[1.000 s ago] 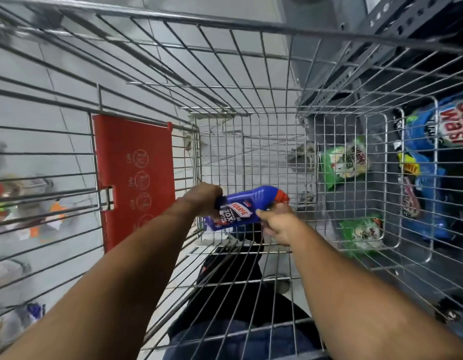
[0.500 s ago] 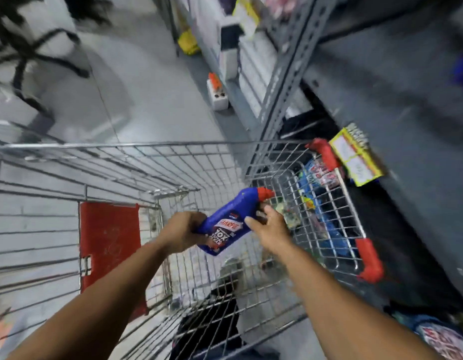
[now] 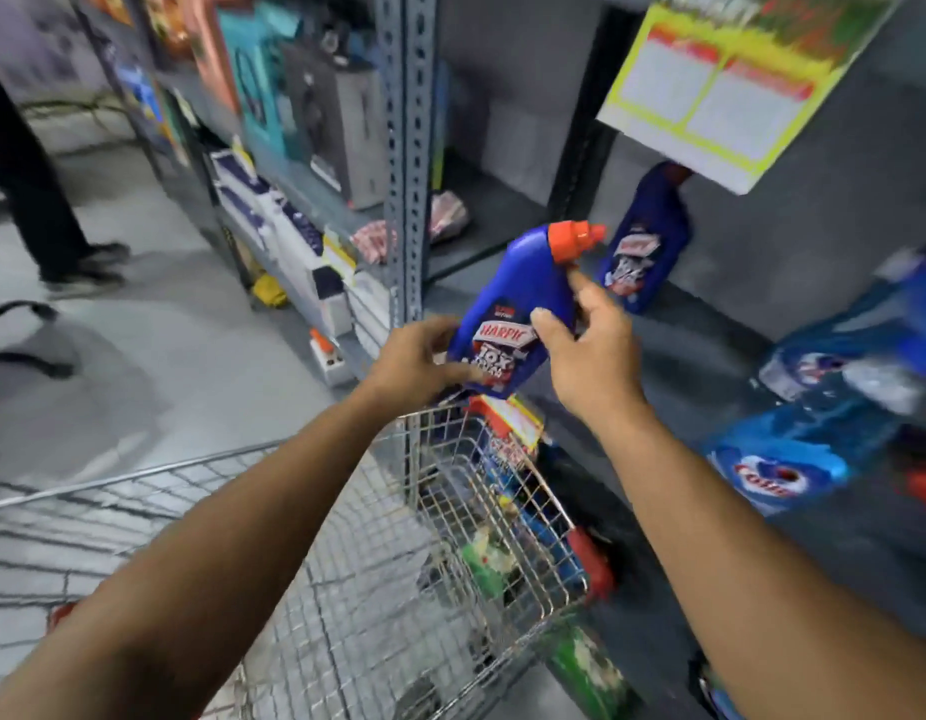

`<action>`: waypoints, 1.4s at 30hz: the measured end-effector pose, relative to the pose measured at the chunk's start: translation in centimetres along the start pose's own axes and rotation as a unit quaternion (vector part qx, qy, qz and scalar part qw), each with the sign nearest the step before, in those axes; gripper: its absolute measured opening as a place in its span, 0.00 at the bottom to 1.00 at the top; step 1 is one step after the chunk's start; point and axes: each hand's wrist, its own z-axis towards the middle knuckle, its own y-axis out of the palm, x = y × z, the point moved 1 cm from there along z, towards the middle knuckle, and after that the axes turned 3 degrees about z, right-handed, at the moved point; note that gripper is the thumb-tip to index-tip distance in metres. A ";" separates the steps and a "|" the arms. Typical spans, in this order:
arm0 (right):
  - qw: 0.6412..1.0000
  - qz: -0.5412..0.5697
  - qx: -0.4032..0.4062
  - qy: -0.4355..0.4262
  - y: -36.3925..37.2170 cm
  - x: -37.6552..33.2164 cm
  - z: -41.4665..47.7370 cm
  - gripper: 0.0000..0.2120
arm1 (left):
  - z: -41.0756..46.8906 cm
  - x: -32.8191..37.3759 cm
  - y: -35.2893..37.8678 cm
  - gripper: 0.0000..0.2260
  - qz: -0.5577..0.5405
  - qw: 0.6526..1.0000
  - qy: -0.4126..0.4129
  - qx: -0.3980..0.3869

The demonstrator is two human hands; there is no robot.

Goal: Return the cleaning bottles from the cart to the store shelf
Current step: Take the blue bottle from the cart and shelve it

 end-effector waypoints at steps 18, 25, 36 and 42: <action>0.985 -0.155 0.071 -0.007 -4.6 2.9 0.9 0.25 | 5.2 2.2 8.3 0.19 -0.065 0.988 0.007 -0.139; 0.988 -0.145 0.055 -0.010 -5.0 3.2 0.5 0.26 | 5.1 2.1 8.2 0.18 -0.068 0.985 0.000 -0.156; 0.983 -0.056 0.008 0.172 -3.7 8.5 -3.2 0.28 | 4.1 1.8 6.6 0.27 -0.033 0.987 0.055 -0.144; 0.980 -0.106 0.060 0.159 -1.6 9.5 -1.9 0.16 | 4.8 1.4 6.4 0.27 -0.094 0.980 0.060 -0.164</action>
